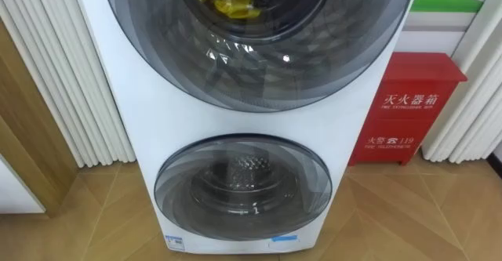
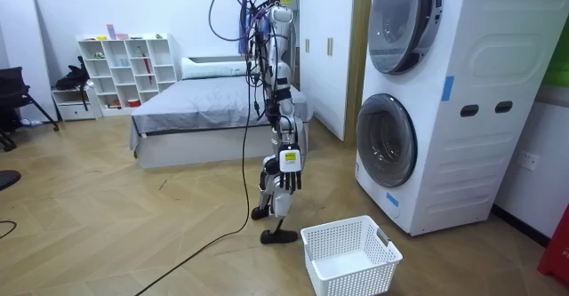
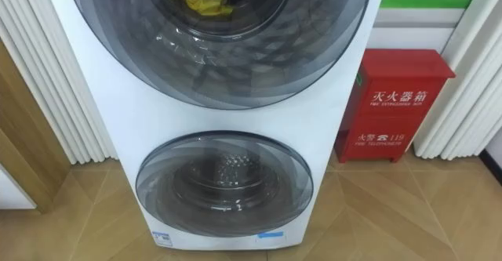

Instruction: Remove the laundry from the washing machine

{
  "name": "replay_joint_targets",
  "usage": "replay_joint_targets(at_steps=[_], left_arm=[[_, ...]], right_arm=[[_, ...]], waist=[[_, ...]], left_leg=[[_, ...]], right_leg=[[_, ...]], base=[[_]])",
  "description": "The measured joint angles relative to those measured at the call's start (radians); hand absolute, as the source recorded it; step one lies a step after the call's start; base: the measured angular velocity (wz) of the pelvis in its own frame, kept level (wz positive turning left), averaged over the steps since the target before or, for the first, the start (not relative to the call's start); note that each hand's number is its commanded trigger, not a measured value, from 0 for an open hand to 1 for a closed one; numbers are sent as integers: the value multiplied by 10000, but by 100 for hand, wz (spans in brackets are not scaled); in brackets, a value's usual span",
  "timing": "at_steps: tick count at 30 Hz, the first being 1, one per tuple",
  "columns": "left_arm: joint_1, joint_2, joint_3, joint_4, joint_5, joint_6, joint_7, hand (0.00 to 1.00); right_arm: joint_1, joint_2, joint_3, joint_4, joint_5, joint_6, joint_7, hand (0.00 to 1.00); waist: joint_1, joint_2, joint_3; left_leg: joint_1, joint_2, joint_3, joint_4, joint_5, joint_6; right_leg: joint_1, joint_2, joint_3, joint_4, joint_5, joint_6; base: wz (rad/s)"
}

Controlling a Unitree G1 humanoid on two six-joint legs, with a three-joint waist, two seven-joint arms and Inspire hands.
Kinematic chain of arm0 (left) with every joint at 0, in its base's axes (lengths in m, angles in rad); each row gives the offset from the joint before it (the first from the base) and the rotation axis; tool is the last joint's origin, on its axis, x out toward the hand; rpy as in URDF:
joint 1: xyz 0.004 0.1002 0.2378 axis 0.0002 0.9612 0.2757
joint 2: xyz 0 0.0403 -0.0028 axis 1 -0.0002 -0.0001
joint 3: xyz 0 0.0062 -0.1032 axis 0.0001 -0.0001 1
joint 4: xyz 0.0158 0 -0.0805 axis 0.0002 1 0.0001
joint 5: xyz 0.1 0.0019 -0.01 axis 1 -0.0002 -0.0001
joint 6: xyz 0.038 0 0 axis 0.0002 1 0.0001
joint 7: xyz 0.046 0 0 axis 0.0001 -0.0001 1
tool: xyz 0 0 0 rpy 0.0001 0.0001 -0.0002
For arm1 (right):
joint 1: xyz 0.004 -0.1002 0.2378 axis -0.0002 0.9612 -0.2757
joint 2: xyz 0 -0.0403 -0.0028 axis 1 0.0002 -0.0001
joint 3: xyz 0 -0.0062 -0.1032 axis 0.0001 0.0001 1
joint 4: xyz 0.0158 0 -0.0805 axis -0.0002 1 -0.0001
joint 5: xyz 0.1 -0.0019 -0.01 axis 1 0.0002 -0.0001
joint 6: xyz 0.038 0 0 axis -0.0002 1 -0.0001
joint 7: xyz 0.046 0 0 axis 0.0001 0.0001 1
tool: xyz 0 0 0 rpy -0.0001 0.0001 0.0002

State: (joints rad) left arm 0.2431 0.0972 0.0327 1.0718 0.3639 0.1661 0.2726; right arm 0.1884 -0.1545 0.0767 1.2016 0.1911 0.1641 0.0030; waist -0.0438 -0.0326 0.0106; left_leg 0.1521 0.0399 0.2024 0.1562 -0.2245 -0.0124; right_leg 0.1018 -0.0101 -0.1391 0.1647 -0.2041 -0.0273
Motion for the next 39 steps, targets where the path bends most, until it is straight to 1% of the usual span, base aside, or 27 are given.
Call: replay_joint_targets(at_steps=[4,10,13,16,20,22,23,24,25,26,27,28,29,30,31,32,33,34,35,36,38,39], left_arm=[[-4,0,24,-3,9,-3,0,0],[-96,10,43,-9,10,-18,6,0],[-105,12,11,-4,9,-10,6,0],[-101,7,10,3,0,53,-42,0],[-121,11,47,-1,-207,63,-324,0],[-198,37,100,-1,-198,50,-491,0],[-197,48,202,30,-196,36,-527,0],[-208,72,395,34,-150,9,-624,0],[-181,79,515,31,-119,-5,-657,0],[-201,102,698,9,-88,-48,-667,0],[-244,127,711,-4,-95,-66,-668,0],[-294,180,697,2,-96,-89,-676,0],[-284,256,696,-122,-101,-120,-695,0],[-290,383,695,-227,-102,-163,-697,0],[-304,450,702,-228,-98,-168,-698,0],[-335,571,716,-225,-76,-166,-697,0],[-319,658,715,-221,-71,-158,-697,0],[-298,701,714,-221,-71,-141,-697,0],[-280,752,720,-201,-69,-111,-697,0],[-248,755,735,-194,-69,-76,-697,0],[-216,663,790,-223,-100,104,-698,0],[-232,645,813,-225,-85,117,-724,0]], right_arm=[[-11,-7,-6,1,26,-36,1,0],[-65,-3,-13,-4,319,-327,6,0],[-73,0,-13,-6,417,-328,12,0],[-70,9,-5,-3,1011,-320,3,0],[-132,23,-17,2,1672,-324,8,0],[-252,23,-241,-145,1531,-307,19,0],[-324,6,-450,-625,1491,-265,-15,0],[-450,1,-798,-1371,1202,-200,-43,0],[-558,2,-913,-1809,990,-196,-82,0],[-863,-16,-1082,-2599,879,-230,-175,0],[-1025,-28,-1211,-3052,905,-232,-227,0],[-1296,-71,-1467,-4123,981,-211,-281,0],[-1539,-219,-1513,-5360,1170,-271,-348,0],[-1912,-359,-1564,-6157,1294,-489,-359,0],[-2118,-395,-1656,-6473,1339,-547,-382,0],[-2443,-428,-1856,-7169,1429,-586,-516,0],[-2774,-539,-1871,-7535,1431,-695,-623,0],[-2968,-609,-1870,-7622,1399,-712,-655,0],[-3288,-689,-1879,-7762,1211,-706,-668,0],[-3456,-697,-1885,-7769,1162,-699,-668,0],[-4040,-766,-1897,-7942,1147,-580,-754,0],[-4416,-842,-1892,-7984,1242,-524,-780,0]], waist=[[1,8,-3],[4,24,-6],[-16,19,-10],[-1,1,-17],[1,-57,-57],[-1,-85,-74],[-2,-91,-75],[-1,-126,-53],[9,-88,-71],[17,-164,-29],[-11,-148,-31],[-18,-213,-12],[-19,-203,-10],[-3,-208,-36],[26,-222,-53],[145,-266,-60],[249,-291,-73],[238,-333,-99],[257,-426,-118],[279,-433,-120],[288,-499,-166],[311,-502,-170]], left_leg=[[16,0,-7,3,0,0],[-8,1,-17,43,0,0],[-26,2,-15,42,0,0],[-11,1,-19,42,0,0],[-12,-1,-141,44,0,0],[-6,-7,-237,65,0,0],[15,-8,-269,80,0,0],[11,-4,-257,91,0,0],[17,3,-249,89,0,0],[56,6,-251,95,0,0],[104,5,-242,95,0,0],[105,-1,-226,92,0,0],[83,-1,-235,94,0,0],[77,1,-258,94,1,0],[76,3,-262,94,1,-1],[67,6,-256,95,1,-1],[34,12,-258,97,1,-1],[1,12,-264,99,1,-1],[-2,12,-304,88,1,-1],[3,11,-377,87,1,-1],[-18,14,-405,83,1,-1],[-58,15,-416,81,1,-1]], right_leg=[[21,-1,1,-1,0,0],[14,-12,6,9,0,0],[8,-8,10,3,-1,-1],[24,0,-5,1,0,-1],[49,-5,-7,5,0,-1],[55,-8,-4,17,1,-3],[85,-10,-22,55,3,-6],[106,-17,-33,70,15,-20],[119,-10,-15,68,24,-26],[130,-4,-18,49,43,-33],[113,-2,-24,40,48,-28],[120,-10,-20,40,47,-22],[99,-9,-27,-2,44,-18],[109,8,-26,-31,51,-12],[114,17,-33,-37,54,-12],[113,57,-49,-44,55,-14],[121,82,-118,-107,82,-20],[122,81,-149,-115,89,-20],[157,88,-178,-114,105,-23],[174,91,-177,-119,111,-21],[114,93,-129,-50,124,-9],[102,93,-152,-43,127,-3]], base=[[0],[0],[0],[0],[0],[-2],[-10],[-12],[-11],[0],[9],[13],[13],[8],[6],[0],[3],[8],[9],[7],[-2],[-6]])
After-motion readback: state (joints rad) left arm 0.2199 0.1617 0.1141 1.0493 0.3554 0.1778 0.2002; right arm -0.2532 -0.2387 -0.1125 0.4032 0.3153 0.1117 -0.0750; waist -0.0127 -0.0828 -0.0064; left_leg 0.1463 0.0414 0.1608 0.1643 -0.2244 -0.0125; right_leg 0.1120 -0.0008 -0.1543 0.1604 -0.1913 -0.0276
